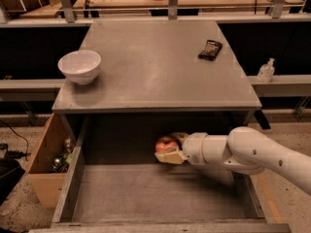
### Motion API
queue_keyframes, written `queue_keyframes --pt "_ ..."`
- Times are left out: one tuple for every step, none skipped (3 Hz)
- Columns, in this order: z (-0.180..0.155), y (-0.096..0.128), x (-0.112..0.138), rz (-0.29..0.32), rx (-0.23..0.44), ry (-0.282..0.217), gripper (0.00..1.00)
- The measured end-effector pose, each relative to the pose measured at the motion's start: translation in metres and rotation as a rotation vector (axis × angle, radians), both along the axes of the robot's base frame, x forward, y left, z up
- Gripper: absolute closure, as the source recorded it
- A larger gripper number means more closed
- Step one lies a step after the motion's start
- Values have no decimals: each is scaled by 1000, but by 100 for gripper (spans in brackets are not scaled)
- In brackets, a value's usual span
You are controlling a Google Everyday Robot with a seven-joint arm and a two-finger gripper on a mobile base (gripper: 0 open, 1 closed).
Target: Place apple into top drawer
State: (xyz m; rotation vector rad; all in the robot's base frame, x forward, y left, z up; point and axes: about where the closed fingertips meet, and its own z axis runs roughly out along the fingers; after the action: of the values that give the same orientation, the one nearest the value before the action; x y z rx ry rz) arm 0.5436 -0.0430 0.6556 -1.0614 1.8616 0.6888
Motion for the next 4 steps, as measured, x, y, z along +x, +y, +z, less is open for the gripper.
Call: queue_keyframes --pt "-13 11 18 -19 -71 -20 100" --pt "-23 15 21 -25 -85 -31 100" --pt "-33 13 16 -25 -70 -15 83" --pt "-33 14 16 -23 -70 -16 60"
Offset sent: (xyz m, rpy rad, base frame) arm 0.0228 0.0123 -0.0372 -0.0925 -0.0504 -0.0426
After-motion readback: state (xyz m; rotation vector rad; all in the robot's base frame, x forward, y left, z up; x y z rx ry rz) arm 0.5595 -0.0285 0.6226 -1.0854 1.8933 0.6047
